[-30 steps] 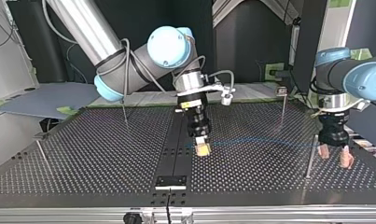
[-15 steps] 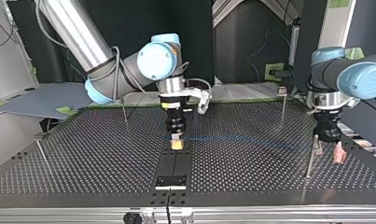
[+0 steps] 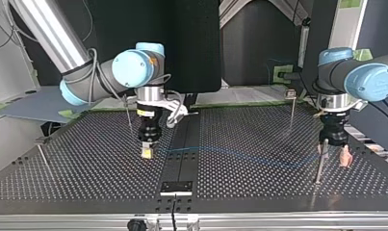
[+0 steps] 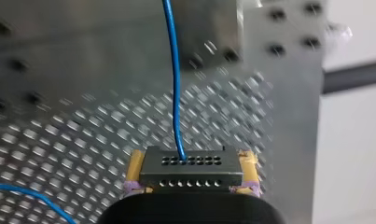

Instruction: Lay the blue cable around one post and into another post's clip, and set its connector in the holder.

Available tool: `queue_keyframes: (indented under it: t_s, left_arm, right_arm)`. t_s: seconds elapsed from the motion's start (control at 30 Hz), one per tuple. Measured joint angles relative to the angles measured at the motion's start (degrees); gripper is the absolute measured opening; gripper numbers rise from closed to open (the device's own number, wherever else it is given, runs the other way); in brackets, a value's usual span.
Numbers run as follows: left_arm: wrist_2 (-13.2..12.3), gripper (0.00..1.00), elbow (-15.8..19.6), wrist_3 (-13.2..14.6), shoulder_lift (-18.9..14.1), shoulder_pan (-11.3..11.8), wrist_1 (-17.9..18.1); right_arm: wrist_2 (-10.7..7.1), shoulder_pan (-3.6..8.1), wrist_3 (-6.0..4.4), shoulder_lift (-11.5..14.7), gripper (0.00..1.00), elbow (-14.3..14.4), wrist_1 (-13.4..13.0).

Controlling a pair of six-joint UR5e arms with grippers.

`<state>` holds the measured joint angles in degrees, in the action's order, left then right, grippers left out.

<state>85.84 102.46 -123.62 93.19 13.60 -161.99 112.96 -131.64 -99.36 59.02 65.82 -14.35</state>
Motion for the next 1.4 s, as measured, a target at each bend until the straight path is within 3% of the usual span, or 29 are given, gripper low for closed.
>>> queue_keyframes:
  t_s: [0.17, 0.43, 0.67, 0.87, 0.97, 1.1, 1.4]
  left_arm:
    - [0.0, 1.00, 0.0, 0.0, 0.0, -0.1, 0.0]
    - [0.0, 1.00, 0.0, 0.0, 0.0, -0.4, 0.0]
    - [0.0, 1.00, 0.0, 0.0, 0.0, -0.8, -0.1]
    - [0.0, 1.00, 0.0, 0.0, 0.0, -1.1, -0.2]
    - [0.0, 1.00, 0.0, 0.0, 0.0, -1.2, -0.3]
    - [0.0, 1.00, 0.0, 0.0, 0.0, -1.3, -0.3]
    - [0.1, 1.00, 0.0, 0.1, 0.0, -1.5, -0.3]
  right_arm:
    - [-0.40, 2.75, -2.47, 2.7, 0.00, 2.7, -2.7]
    - [-3.11, 6.28, -5.44, 5.3, 0.00, 6.3, -6.3]
    - [-6.35, 9.53, -6.14, 5.1, 0.00, 9.5, -9.5]
    - [-8.84, 12.82, -6.46, 2.8, 0.00, 12.8, -12.8]
    - [-8.84, 14.31, -7.23, 1.4, 0.00, 14.3, -14.3]
    - [-7.50, 16.58, -8.11, -0.9, 0.00, 16.6, -16.6]
    - [-4.85, 21.44, -7.52, -4.7, 0.00, 21.4, -21.4]
